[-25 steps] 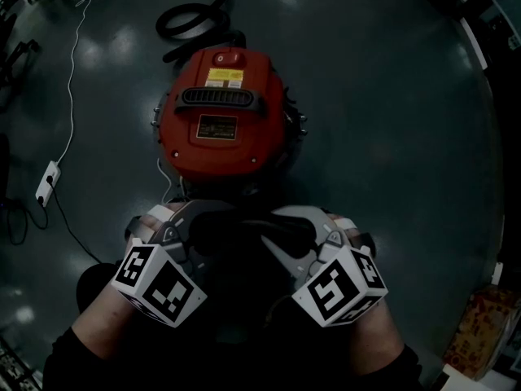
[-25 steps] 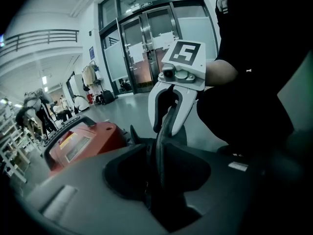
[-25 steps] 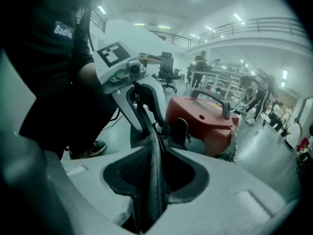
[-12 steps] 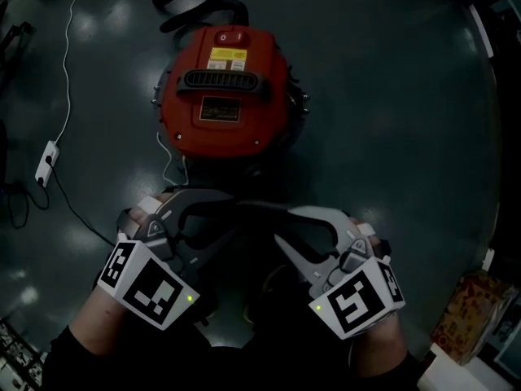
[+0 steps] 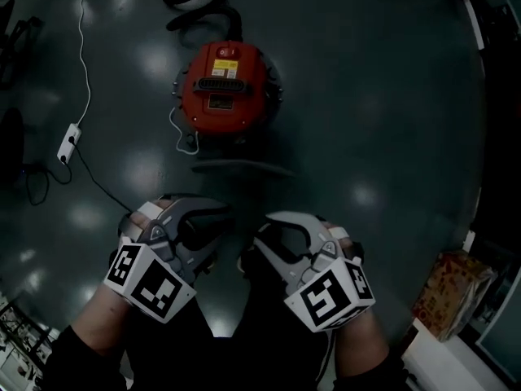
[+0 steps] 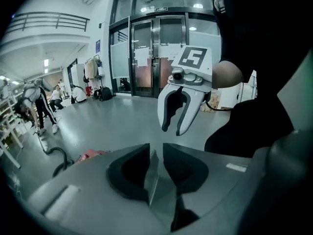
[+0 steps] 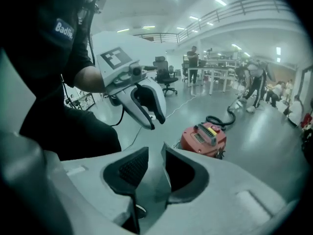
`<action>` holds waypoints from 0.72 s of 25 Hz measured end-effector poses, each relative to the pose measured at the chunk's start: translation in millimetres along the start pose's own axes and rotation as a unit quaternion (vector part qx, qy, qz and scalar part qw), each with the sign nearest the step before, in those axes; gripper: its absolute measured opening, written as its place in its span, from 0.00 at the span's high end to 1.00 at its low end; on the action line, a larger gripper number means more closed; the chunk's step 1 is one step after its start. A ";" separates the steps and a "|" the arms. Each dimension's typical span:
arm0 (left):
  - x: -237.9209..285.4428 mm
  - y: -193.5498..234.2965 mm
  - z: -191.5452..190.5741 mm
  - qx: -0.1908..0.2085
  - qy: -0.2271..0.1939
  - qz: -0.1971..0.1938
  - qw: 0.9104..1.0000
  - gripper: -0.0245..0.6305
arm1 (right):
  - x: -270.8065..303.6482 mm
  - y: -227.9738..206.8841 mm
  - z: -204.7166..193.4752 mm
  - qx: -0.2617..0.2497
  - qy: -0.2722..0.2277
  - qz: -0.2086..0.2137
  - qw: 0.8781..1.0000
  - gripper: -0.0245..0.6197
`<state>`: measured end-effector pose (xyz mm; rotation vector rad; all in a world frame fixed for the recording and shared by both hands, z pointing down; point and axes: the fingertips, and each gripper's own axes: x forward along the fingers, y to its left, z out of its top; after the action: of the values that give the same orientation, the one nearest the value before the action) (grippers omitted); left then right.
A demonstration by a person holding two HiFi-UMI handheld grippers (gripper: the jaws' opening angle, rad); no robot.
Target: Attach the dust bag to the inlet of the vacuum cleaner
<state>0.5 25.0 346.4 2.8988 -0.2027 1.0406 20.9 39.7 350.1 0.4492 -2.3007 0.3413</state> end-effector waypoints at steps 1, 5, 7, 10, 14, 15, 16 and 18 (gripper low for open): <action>-13.5 -5.3 15.0 -0.005 0.000 0.000 1.000 0.83 | -16.5 6.7 12.7 0.004 -0.006 -0.001 1.000 0.79; -70.4 -20.6 74.8 -0.017 0.005 0.011 1.000 0.83 | -81.9 28.9 57.8 0.013 -0.034 -0.006 0.999 0.79; -99.8 -27.6 105.4 -0.030 0.004 0.022 0.999 0.84 | -113.8 40.4 80.8 0.014 -0.049 -0.002 0.999 0.79; -142.0 -38.4 150.6 -0.054 -0.014 0.055 0.997 0.84 | -162.9 58.5 122.7 0.017 -0.085 0.009 0.996 0.79; -200.9 -54.8 196.8 -0.076 -0.046 0.118 0.989 0.86 | -216.3 87.5 168.6 0.023 -0.145 0.002 0.989 0.79; -212.3 -60.4 203.8 -0.077 -0.054 0.127 0.987 0.86 | -225.4 95.2 176.3 0.025 -0.158 -0.008 0.987 0.79; -221.5 -66.9 209.2 -0.078 -0.064 0.133 0.986 0.87 | -232.2 103.2 182.4 0.024 -0.167 -0.018 0.985 0.79; -236.5 -83.0 214.7 -0.073 -0.078 0.137 0.985 0.87 | -240.5 121.9 193.8 0.016 -0.175 -0.031 0.984 0.79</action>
<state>-33.4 111.4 29.7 2.8712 -0.6736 0.7881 5.1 129.4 30.8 0.6384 -2.6177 0.2873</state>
